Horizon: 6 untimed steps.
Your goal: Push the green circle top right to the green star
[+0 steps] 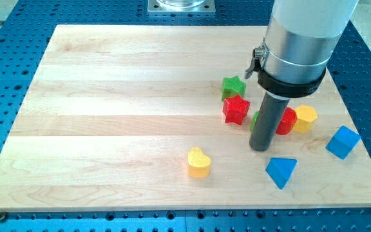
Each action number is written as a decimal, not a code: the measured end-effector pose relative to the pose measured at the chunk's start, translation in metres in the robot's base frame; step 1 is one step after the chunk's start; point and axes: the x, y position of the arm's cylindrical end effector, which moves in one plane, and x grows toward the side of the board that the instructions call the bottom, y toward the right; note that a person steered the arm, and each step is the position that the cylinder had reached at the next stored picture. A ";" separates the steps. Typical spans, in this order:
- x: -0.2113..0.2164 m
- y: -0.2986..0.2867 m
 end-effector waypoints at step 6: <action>-0.086 -0.007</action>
